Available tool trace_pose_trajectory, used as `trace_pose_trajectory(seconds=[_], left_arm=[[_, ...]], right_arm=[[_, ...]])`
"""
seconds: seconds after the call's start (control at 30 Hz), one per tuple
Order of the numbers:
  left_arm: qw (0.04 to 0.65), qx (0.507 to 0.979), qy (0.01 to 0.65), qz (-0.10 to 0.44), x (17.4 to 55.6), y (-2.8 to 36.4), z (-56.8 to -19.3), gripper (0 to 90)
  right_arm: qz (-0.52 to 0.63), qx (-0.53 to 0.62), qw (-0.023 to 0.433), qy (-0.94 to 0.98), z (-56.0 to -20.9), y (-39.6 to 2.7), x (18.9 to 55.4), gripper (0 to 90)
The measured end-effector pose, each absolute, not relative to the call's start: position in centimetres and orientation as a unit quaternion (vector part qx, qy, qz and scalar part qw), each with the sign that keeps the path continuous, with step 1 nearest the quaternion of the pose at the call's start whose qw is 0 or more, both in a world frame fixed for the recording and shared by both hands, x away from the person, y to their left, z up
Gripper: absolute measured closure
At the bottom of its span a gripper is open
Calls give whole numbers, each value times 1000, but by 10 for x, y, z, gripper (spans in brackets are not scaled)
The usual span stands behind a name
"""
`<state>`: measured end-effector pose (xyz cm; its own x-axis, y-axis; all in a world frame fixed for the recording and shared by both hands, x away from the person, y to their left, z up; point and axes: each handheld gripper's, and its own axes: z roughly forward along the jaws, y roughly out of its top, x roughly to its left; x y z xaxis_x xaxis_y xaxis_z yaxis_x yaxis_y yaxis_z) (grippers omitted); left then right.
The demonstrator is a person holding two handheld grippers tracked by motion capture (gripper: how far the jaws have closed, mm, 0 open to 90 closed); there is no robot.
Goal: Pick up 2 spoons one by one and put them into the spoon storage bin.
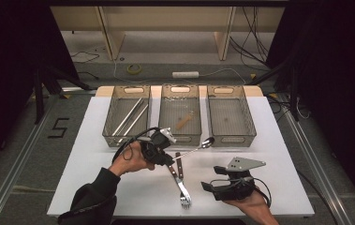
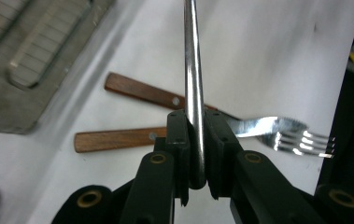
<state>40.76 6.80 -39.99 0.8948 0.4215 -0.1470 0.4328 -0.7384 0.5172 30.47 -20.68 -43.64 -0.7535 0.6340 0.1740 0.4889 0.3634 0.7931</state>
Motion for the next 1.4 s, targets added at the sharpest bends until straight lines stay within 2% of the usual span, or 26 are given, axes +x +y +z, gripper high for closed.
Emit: trace_pose_trajectory(seconds=[0.17, 0.53, 1.4], left_arm=[[310, 913, 263, 7, 419, 75, -387, 812], [335, 879, 336, 49, 451, 79, -380, 812], [335, 847, 402, 92, 502, 76, -380, 812]], right_arm=[[448, 344, 79, 821, -436, -207, 305, 256], [451, 345, 78, 819, -437, -208, 306, 256], [452, 344, 77, 820, -437, -208, 306, 255]])
